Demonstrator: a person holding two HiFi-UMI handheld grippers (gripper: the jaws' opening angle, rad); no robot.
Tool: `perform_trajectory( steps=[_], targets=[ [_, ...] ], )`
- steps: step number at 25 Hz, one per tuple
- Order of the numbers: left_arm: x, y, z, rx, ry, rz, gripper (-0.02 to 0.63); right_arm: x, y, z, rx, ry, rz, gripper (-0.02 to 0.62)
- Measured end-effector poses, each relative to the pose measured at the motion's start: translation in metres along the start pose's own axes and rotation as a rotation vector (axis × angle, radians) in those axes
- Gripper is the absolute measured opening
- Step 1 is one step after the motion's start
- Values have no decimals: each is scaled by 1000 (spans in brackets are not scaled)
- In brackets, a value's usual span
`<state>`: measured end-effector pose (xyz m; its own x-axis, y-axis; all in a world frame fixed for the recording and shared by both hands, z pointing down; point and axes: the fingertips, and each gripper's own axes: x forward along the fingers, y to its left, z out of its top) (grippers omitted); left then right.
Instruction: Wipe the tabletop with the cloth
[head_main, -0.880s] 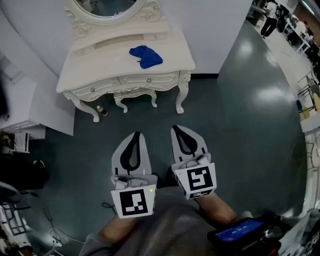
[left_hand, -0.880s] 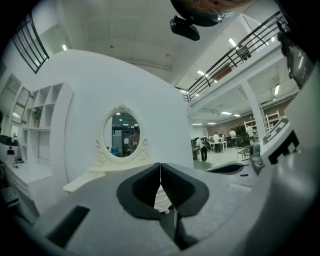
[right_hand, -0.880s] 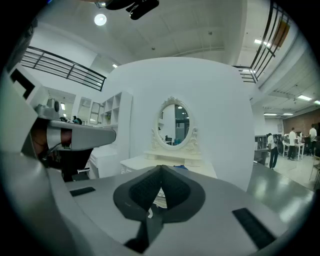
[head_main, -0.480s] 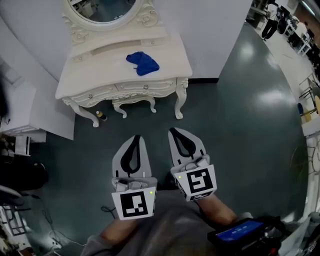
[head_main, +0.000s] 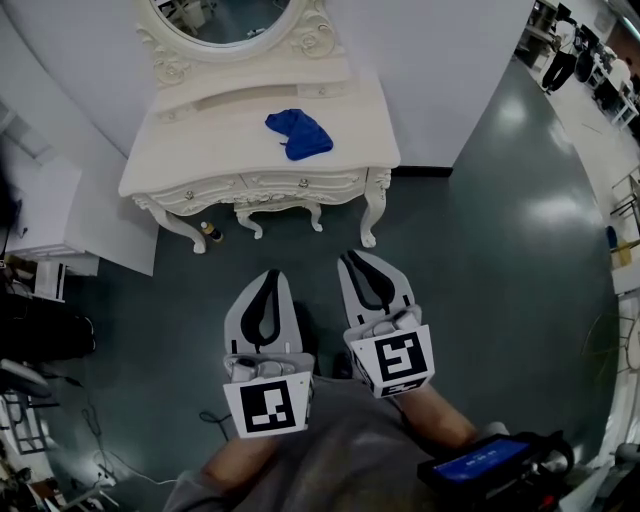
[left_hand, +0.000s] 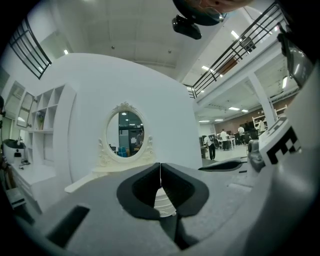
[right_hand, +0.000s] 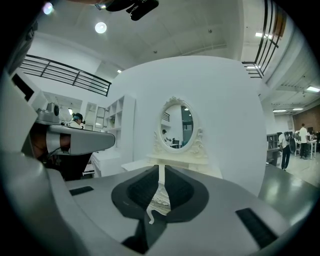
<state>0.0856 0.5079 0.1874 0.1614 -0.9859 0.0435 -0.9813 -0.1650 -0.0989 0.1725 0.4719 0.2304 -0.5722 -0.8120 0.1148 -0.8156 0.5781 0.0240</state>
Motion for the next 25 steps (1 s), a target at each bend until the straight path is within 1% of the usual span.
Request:
perform_trajectory(
  steps=[7, 15, 21, 25],
  targets=[
    [46, 27, -16, -24, 43, 0, 17, 52, -7, -16, 5, 64, 21, 17],
    [136, 82, -35, -45, 89, -28, 17, 152, -33, -22, 30, 99, -26, 18],
    [189, 125, -28, -42, 69, -47, 17, 217, -40, -8, 20, 103, -39, 18],
    [213, 145, -16, -39, 31, -59, 17, 243, -44, 9, 19, 70, -63, 20]
  ],
)
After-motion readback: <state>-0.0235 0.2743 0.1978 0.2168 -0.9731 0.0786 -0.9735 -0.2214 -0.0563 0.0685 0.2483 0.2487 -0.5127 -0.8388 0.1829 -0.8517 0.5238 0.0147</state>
